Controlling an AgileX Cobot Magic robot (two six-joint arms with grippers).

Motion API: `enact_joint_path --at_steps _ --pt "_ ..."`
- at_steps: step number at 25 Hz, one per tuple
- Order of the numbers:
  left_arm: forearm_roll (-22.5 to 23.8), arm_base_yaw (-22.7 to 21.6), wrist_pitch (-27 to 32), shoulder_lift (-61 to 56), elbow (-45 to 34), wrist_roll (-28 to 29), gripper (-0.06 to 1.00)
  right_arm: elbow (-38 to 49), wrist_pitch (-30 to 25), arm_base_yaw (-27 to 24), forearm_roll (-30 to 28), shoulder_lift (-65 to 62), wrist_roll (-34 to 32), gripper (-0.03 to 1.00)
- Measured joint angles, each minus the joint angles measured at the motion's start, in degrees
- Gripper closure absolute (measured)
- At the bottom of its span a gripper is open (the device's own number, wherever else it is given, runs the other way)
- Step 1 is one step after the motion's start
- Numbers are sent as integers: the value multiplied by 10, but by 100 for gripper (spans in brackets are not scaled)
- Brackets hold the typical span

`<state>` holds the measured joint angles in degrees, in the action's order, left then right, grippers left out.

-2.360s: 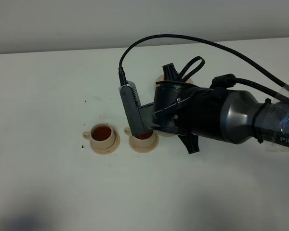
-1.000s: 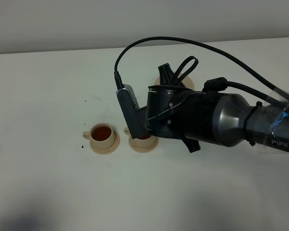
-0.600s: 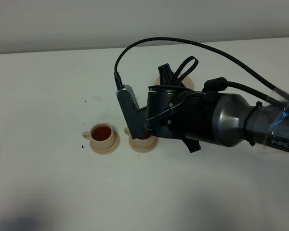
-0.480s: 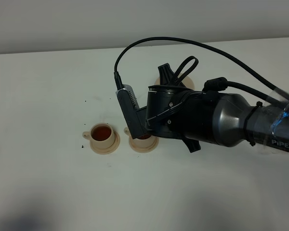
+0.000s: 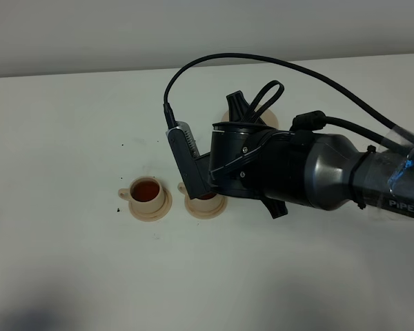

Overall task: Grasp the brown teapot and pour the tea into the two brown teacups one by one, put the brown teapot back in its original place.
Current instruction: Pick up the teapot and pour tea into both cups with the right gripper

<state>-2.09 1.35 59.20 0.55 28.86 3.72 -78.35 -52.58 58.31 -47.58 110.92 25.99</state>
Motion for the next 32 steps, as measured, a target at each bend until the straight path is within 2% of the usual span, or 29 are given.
enact_joint_path --at_steps 32 --pt "0 0 0 0 0 0 53 0 0 0 8 0 0 85"
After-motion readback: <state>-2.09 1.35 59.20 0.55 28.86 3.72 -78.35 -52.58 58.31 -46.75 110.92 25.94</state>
